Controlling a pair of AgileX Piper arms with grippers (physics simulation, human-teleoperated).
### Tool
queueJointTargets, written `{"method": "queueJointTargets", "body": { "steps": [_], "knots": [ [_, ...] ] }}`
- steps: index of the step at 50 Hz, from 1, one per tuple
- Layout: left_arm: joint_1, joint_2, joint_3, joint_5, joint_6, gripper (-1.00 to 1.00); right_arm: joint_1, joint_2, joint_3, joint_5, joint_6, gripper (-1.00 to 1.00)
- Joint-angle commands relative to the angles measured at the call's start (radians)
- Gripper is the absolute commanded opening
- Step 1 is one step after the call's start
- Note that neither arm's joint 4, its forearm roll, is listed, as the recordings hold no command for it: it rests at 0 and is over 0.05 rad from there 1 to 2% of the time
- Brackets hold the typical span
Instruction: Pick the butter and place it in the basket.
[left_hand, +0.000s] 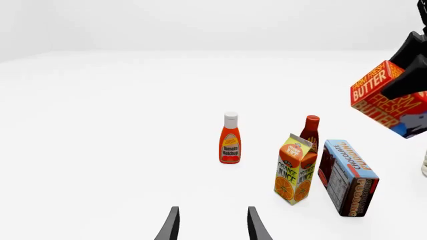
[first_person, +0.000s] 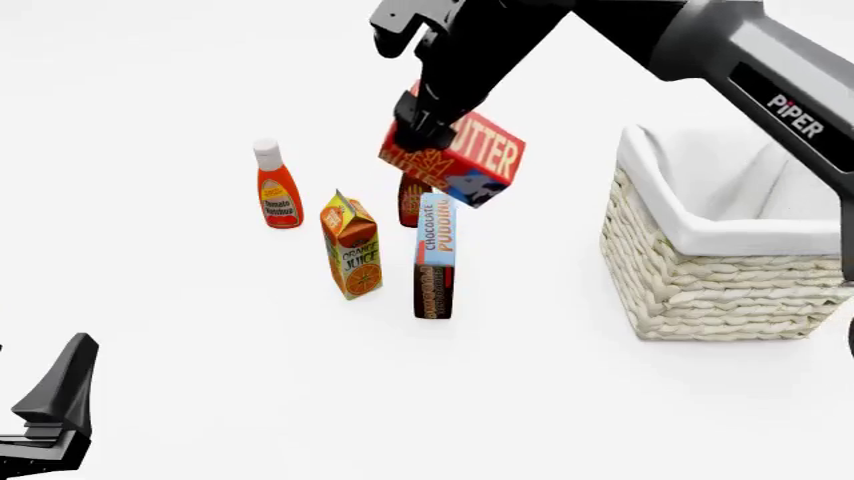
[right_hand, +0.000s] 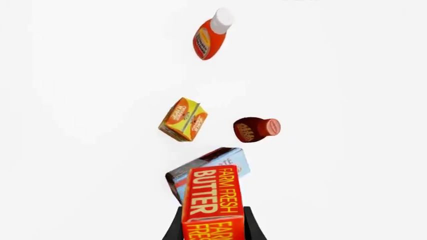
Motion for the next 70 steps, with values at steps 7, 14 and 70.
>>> {"method": "queueJointTargets", "body": {
  "steps": [7, 14, 70],
  "knots": [
    [0.000, 0.000, 0.000, 0.000, 0.000, 1.00, -0.069, -0.076, 0.003, -0.046, 0.073, -1.00],
    [0.000, 0.000, 0.000, 0.000, 0.000, 1.00, -0.094, -0.111, 0.039, -0.082, 0.100, -1.00],
    [0.000, 0.000, 0.000, 0.000, 0.000, 1.00, -0.198, -0.331, 0.315, -0.347, 0.275, -1.00]
  ]
}}
